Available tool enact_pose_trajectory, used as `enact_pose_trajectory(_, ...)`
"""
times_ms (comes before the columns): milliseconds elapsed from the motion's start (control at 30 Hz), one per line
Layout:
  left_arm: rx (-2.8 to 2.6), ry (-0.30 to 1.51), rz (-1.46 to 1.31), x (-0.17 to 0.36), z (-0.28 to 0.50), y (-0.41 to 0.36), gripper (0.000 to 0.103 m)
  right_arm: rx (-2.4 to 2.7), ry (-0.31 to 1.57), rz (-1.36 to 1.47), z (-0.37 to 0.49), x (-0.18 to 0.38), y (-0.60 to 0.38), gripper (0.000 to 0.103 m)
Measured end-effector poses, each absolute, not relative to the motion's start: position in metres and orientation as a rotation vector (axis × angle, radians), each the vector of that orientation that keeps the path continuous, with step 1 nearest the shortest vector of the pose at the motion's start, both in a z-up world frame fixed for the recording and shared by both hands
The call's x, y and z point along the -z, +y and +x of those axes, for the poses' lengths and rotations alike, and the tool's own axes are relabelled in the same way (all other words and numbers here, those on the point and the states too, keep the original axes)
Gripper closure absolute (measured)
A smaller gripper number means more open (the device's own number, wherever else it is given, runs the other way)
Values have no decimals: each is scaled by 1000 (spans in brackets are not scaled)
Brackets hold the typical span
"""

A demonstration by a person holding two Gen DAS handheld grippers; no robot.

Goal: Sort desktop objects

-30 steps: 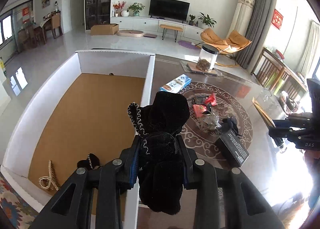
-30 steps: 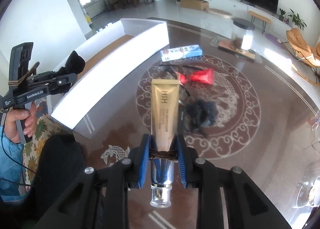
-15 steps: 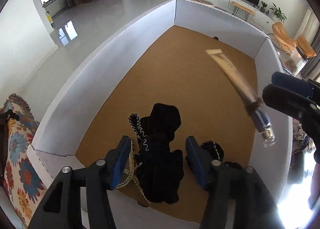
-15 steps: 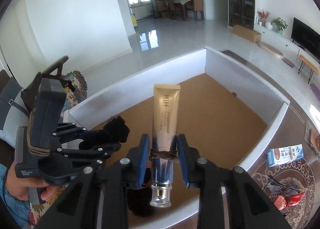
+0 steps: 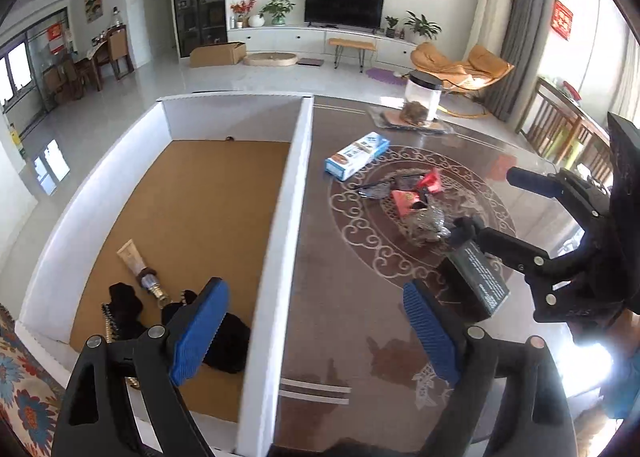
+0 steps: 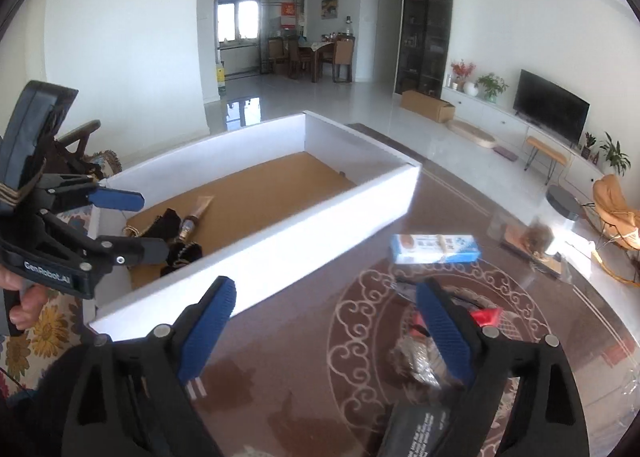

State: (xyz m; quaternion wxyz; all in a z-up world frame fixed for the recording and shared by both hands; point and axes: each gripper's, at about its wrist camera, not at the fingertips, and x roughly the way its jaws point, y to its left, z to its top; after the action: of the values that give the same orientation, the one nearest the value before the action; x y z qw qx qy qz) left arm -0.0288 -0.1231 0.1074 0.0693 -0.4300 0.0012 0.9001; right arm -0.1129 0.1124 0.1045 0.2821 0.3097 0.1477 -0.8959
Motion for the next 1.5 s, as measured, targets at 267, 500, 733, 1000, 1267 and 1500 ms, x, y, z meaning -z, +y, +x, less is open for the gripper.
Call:
enact_pose_trajectory(267, -2504, 260, -1431, -14, -35, 11, 2, 2674, 328, 1143, -59, -15, 284, 10)
enact_pose_trajectory(500, -2545, 155, -1505, 42, -58, 6, 1, 2614, 303, 1272, -51, 23, 302, 10)
enact_pose_trajectory(733, -2624, 136, -1415, 46, -66, 1, 0, 2620, 225, 1299, -62, 29, 288, 9)
enact_pose_trajectory(1000, -2627, 130, -1387, 46, -68, 1, 0, 2633, 152, 1360, -68, 31, 296, 0)
enact_pose_trajectory(1267, -2630, 129, -1387, 46, -68, 1, 0, 2635, 157, 1361, -69, 31, 295, 0)
enact_pose_trajectory(1500, -2643, 122, -1393, 46, -67, 0, 0, 2635, 156, 1361, -69, 31, 296, 0)
